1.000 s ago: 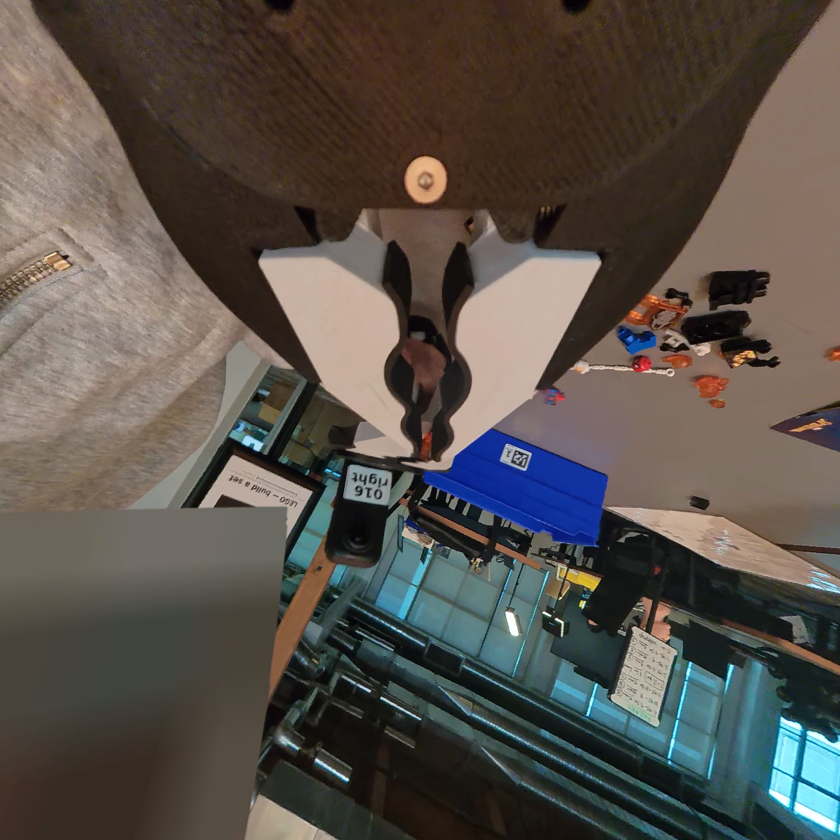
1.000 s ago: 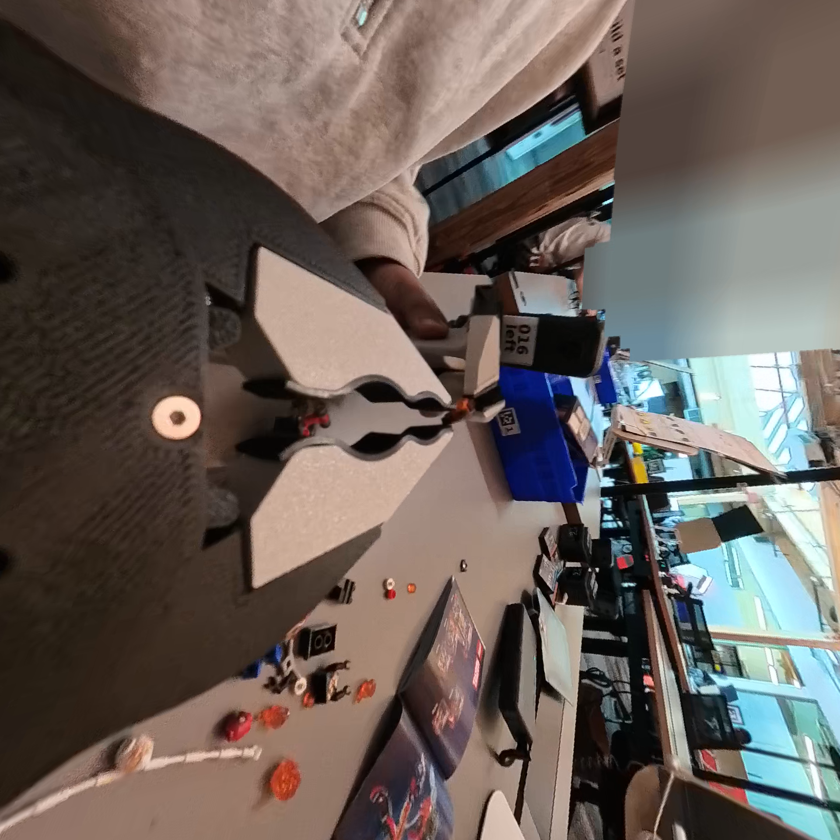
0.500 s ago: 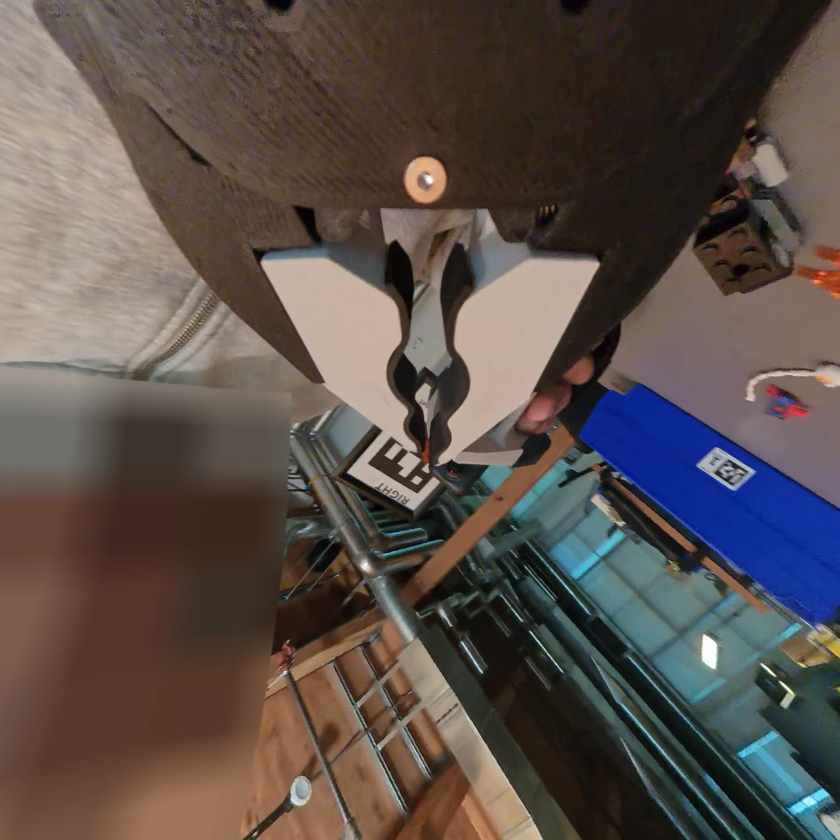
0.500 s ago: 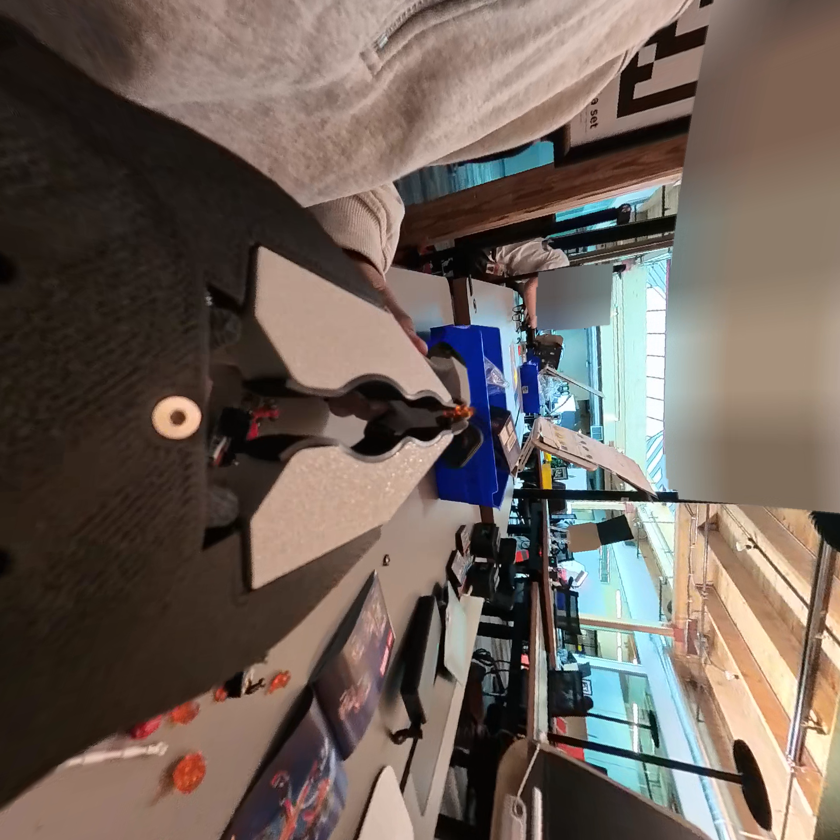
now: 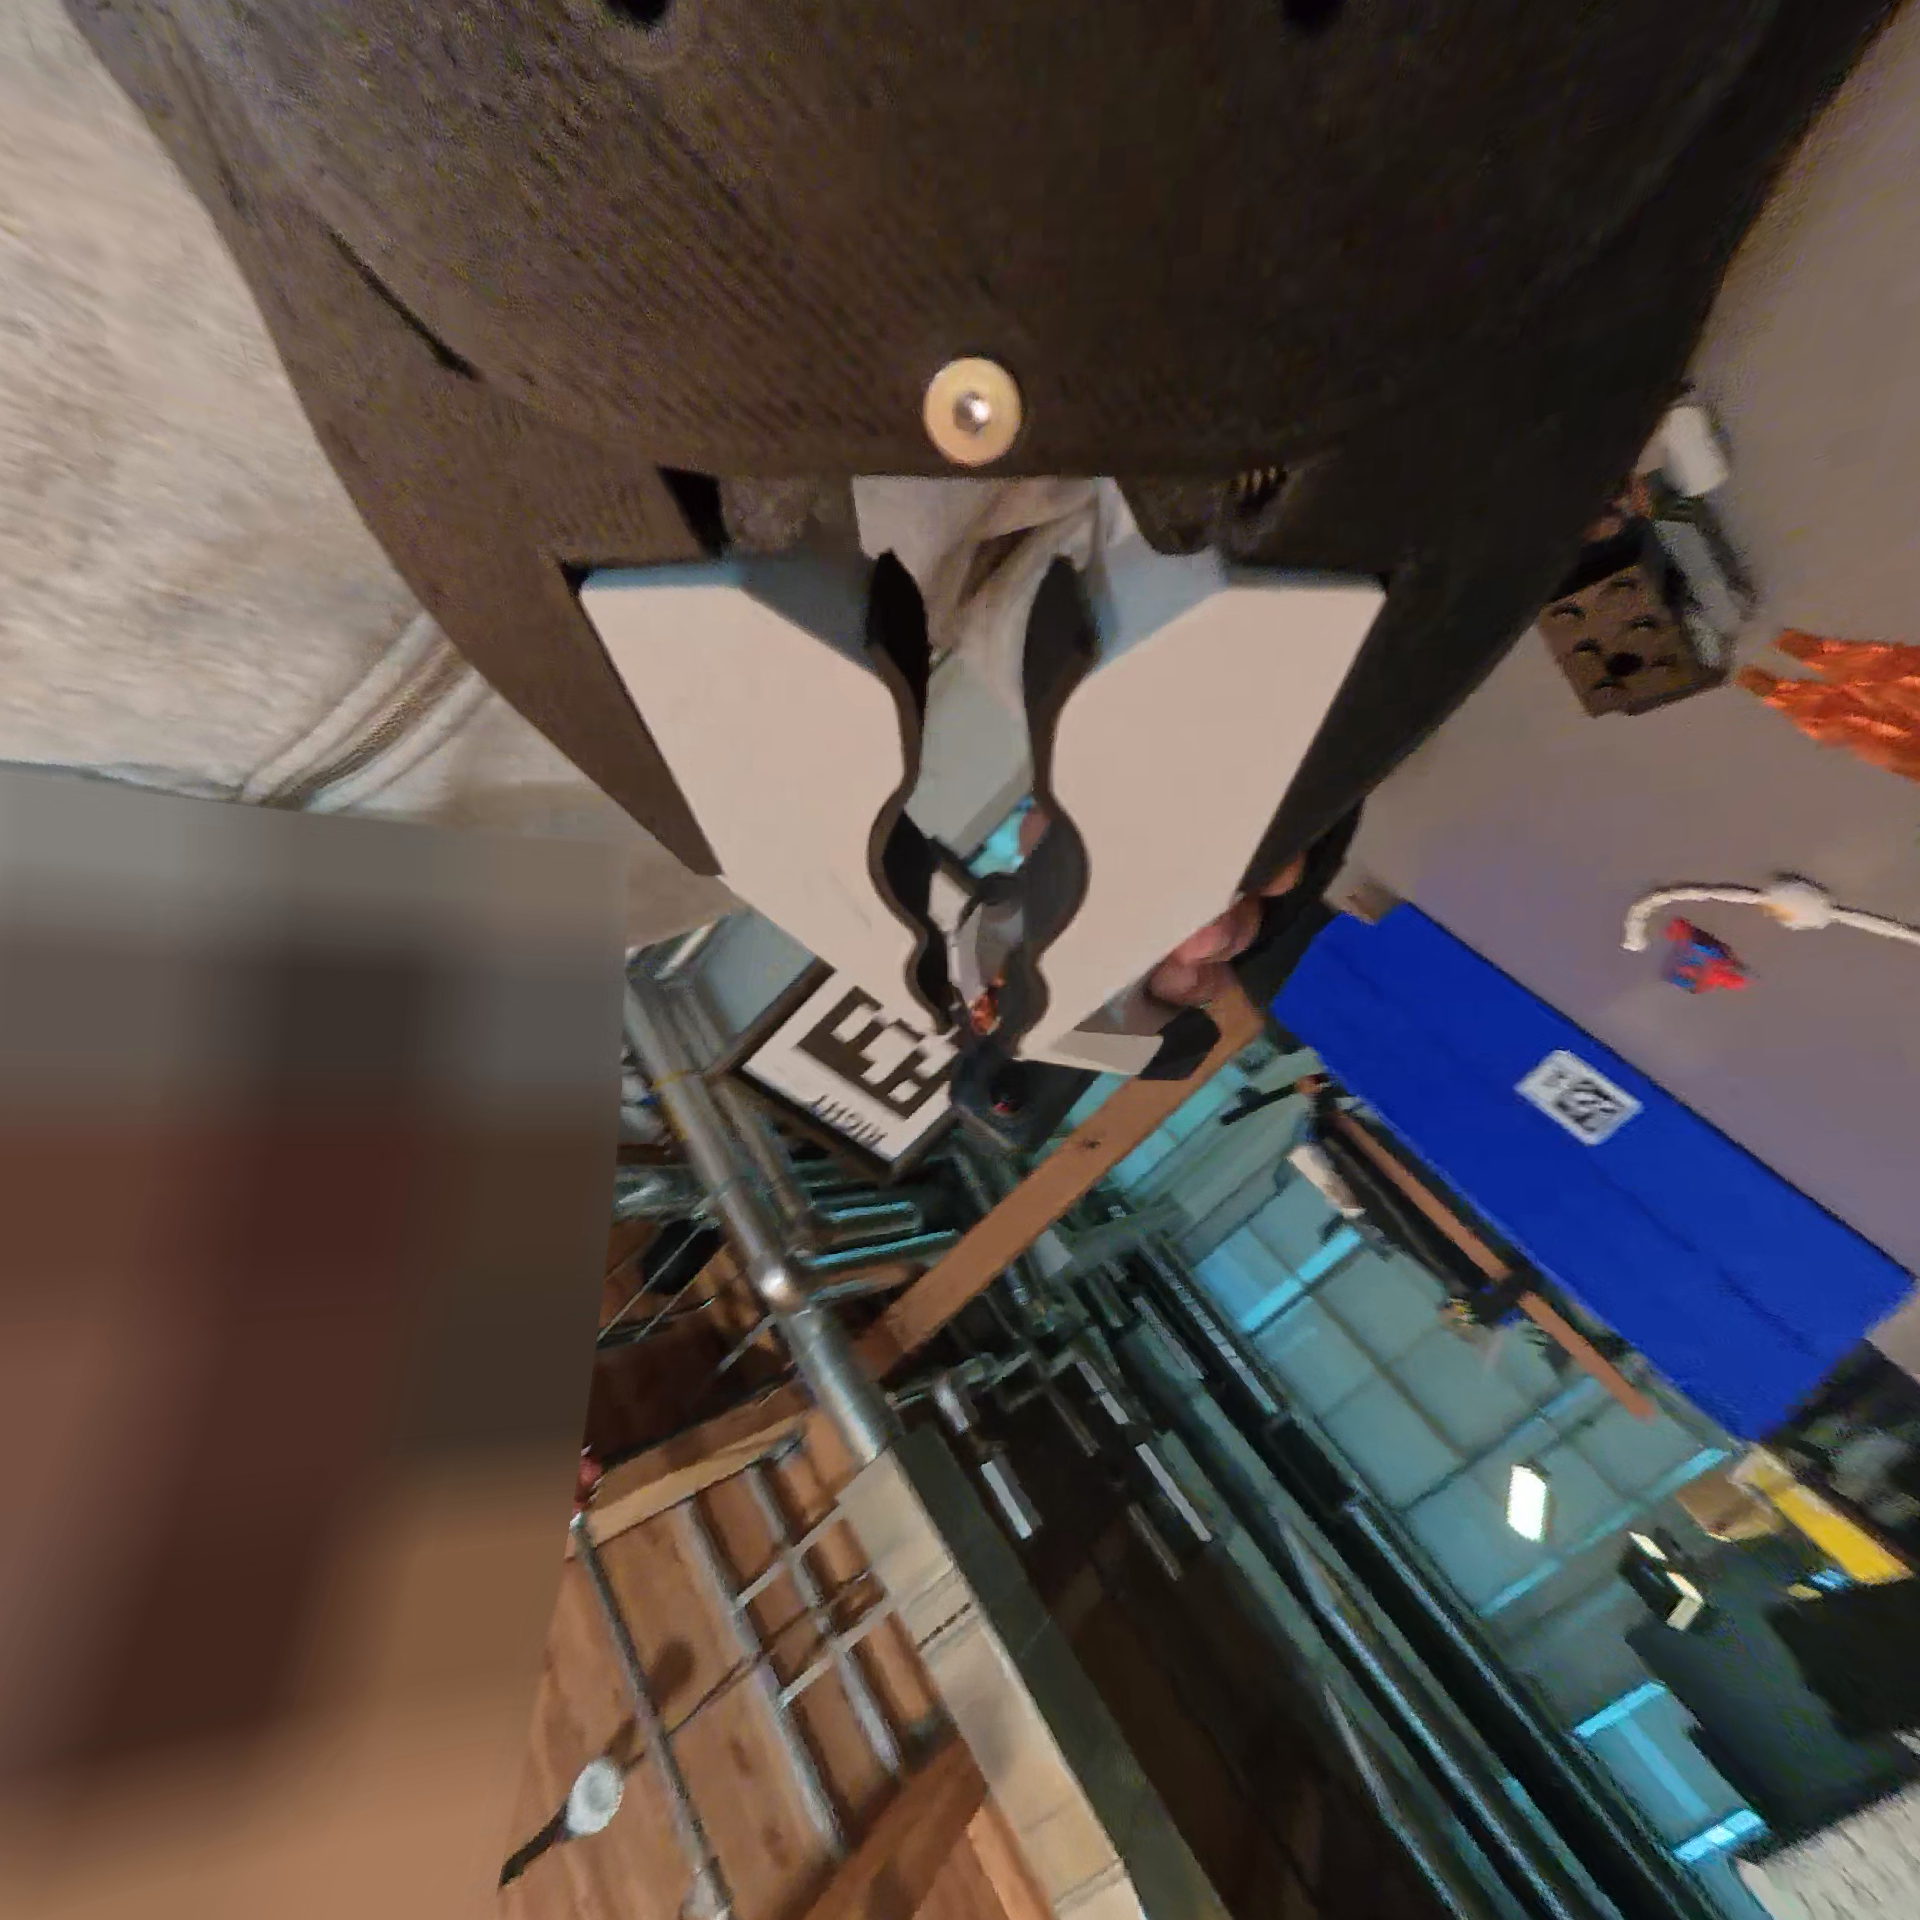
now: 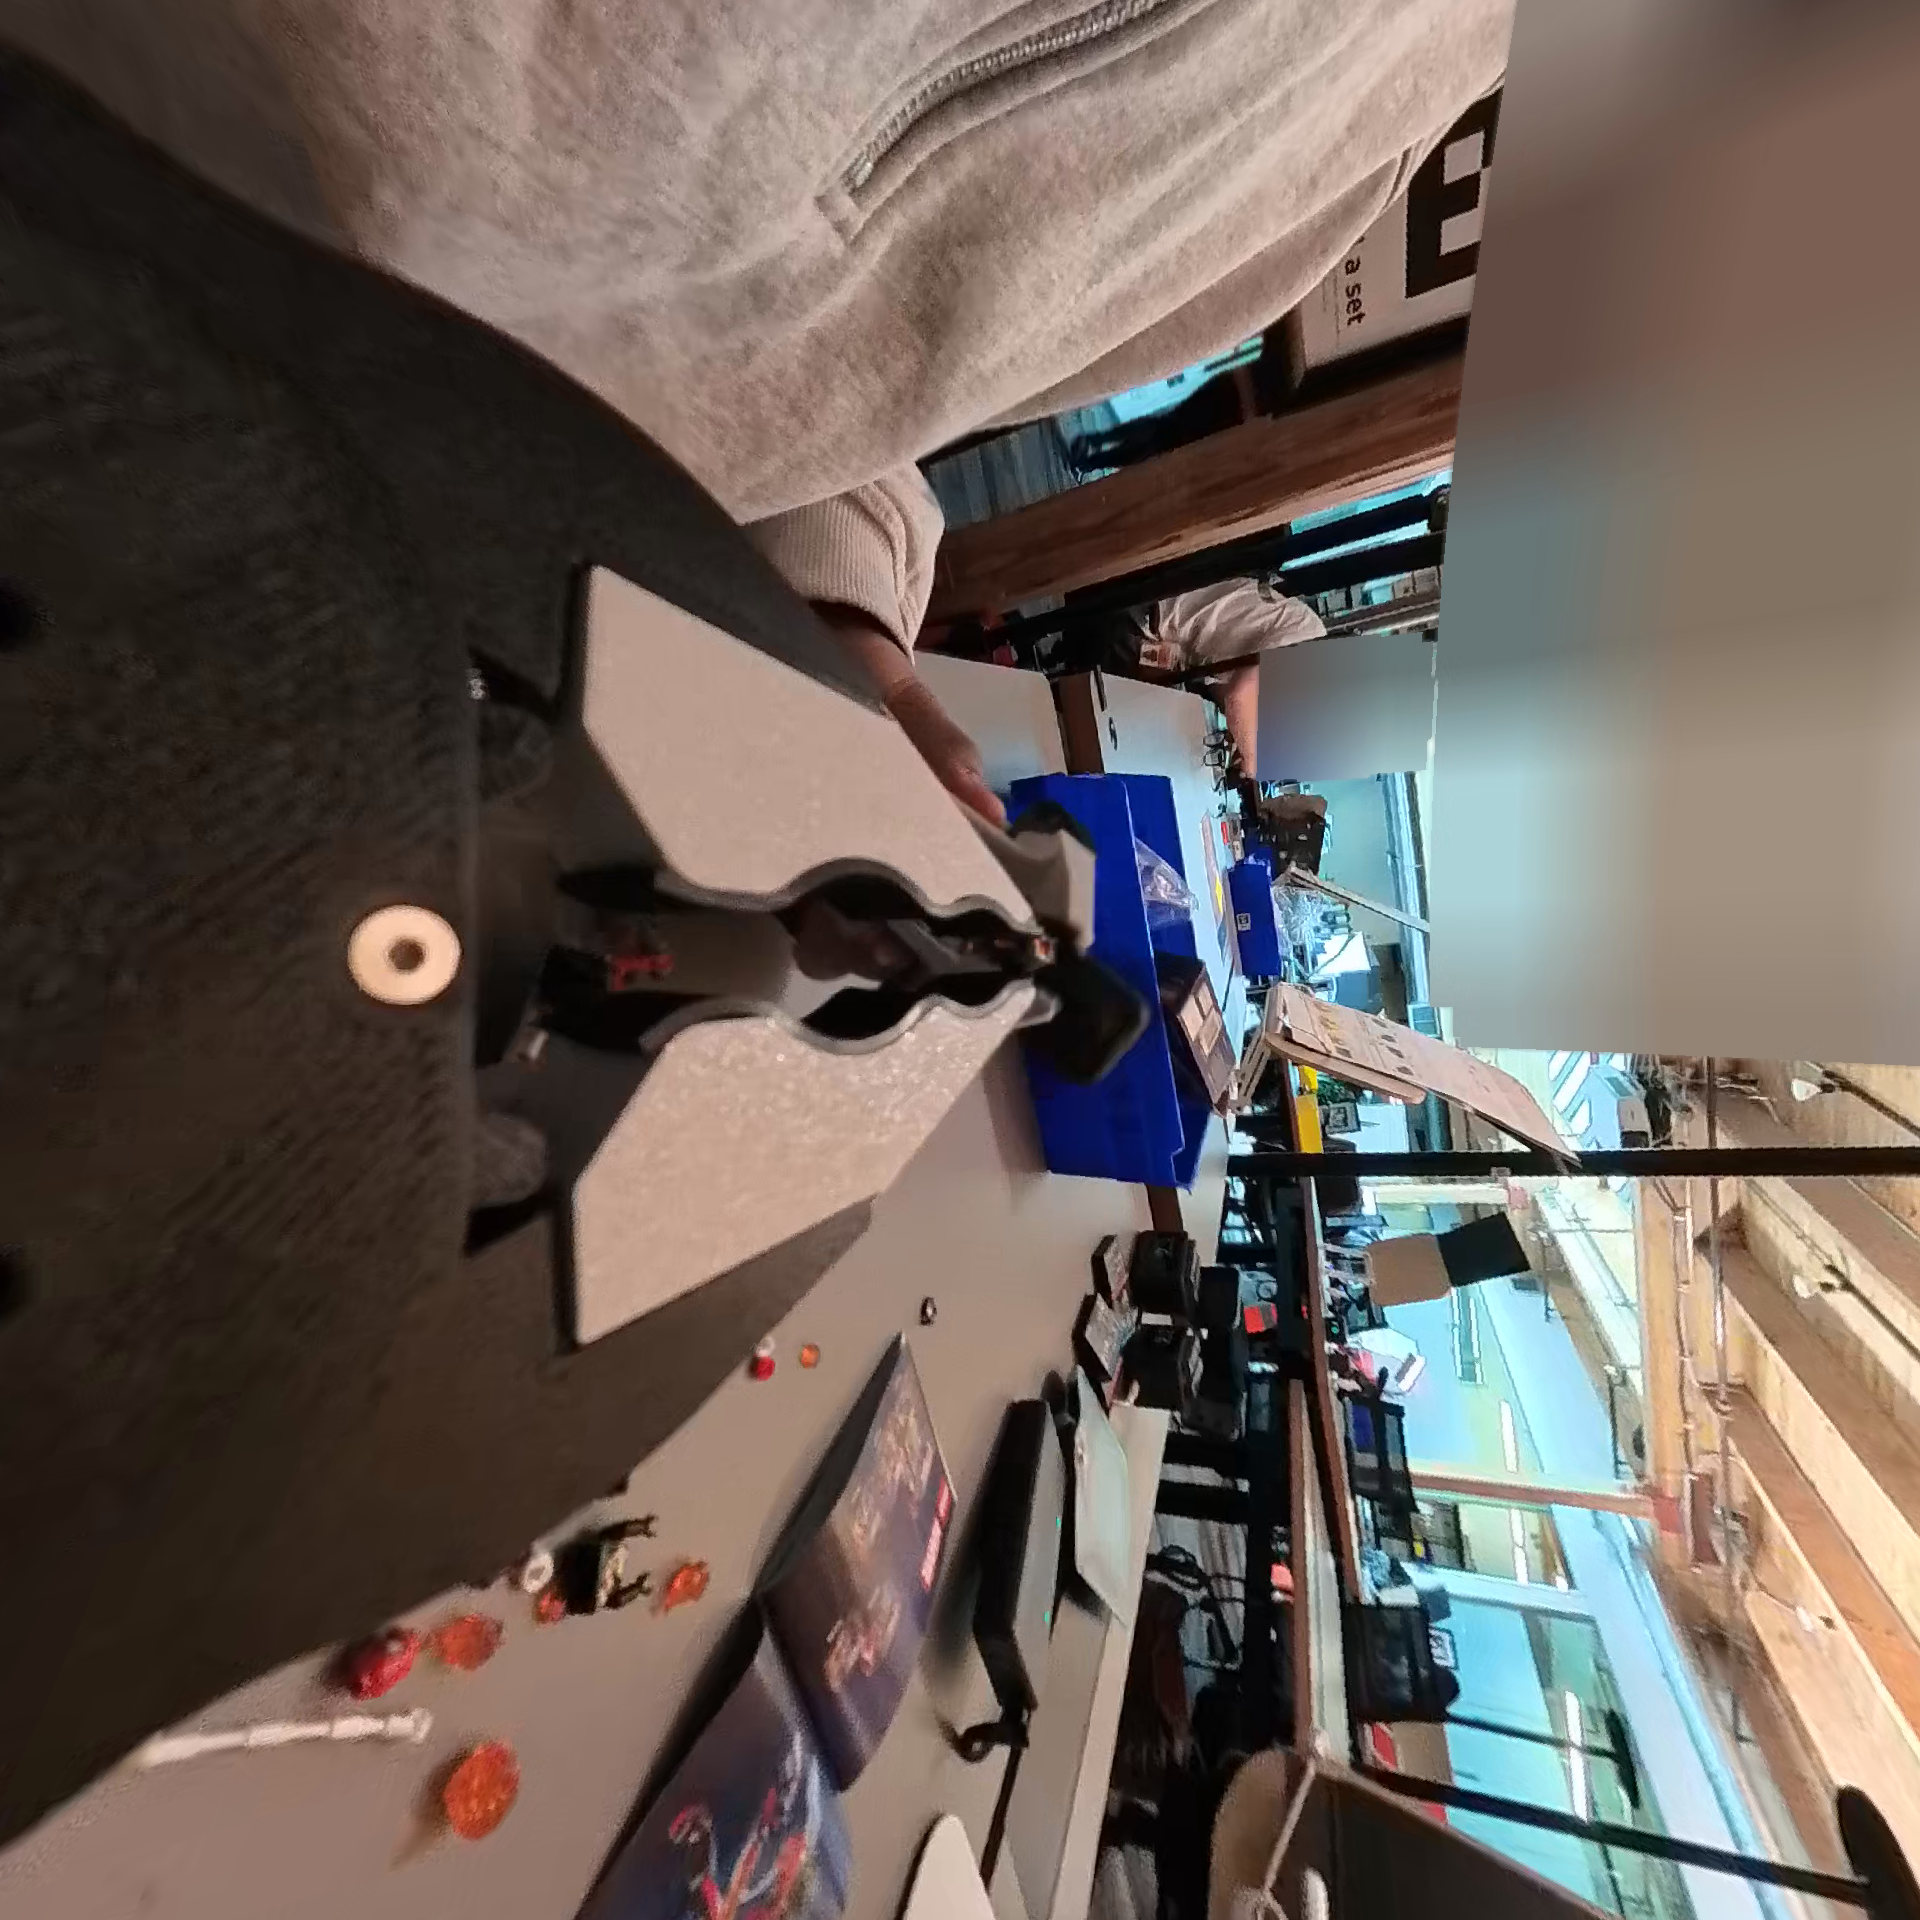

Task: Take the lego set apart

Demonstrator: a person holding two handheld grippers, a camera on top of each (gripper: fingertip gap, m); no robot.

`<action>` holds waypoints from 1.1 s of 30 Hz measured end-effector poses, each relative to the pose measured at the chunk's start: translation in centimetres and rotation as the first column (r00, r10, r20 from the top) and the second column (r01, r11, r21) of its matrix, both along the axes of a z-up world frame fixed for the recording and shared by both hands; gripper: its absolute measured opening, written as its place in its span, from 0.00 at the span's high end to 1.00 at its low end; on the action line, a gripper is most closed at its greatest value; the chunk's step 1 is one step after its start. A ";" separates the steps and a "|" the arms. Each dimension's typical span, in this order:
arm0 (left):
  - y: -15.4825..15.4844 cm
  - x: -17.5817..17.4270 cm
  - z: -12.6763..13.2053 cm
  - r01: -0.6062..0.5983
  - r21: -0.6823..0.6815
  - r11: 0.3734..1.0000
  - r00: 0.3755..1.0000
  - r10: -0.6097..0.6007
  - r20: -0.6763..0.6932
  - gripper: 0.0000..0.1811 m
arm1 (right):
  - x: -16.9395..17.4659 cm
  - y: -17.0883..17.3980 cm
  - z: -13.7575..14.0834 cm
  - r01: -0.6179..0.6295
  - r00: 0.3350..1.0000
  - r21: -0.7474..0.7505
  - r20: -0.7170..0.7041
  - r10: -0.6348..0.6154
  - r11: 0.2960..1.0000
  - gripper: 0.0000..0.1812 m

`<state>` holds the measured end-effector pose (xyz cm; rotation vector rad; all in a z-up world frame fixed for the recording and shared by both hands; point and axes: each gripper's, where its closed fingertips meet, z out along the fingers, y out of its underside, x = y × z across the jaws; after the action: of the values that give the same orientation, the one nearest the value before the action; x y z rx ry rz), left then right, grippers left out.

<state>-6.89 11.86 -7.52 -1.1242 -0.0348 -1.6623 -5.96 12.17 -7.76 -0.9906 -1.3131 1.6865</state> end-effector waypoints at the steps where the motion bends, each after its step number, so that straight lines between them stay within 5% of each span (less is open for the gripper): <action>1: 0.0 0.3 -0.2 -0.024 0.005 1.000 0.998 0.024 -0.066 0.92 | 0.0 0.0 -0.1 -0.007 1.000 -0.010 0.013 0.007 1.000 0.98; 6: -0.1 1.5 -0.9 -0.089 0.050 0.995 0.940 0.100 -0.325 0.94 | 0.1 -0.1 -0.5 -0.055 0.995 -0.087 0.076 0.062 0.995 0.98; 19: -0.1 1.3 -1.4 -0.187 0.135 0.973 0.866 0.228 -0.446 0.98 | 0.0 -0.3 -1.3 -0.097 0.981 -0.127 0.157 0.116 0.987 0.99; 33: -0.8 1.2 -1.5 -0.149 0.146 0.978 0.865 0.201 -0.460 1.00 | -1.2 0.5 -3.0 -0.043 0.971 -0.226 0.221 0.094 0.973 0.99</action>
<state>-5.65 11.08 -9.06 -1.3759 0.2562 -1.1783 -7.15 12.71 -10.73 -1.3170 -1.3400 1.8423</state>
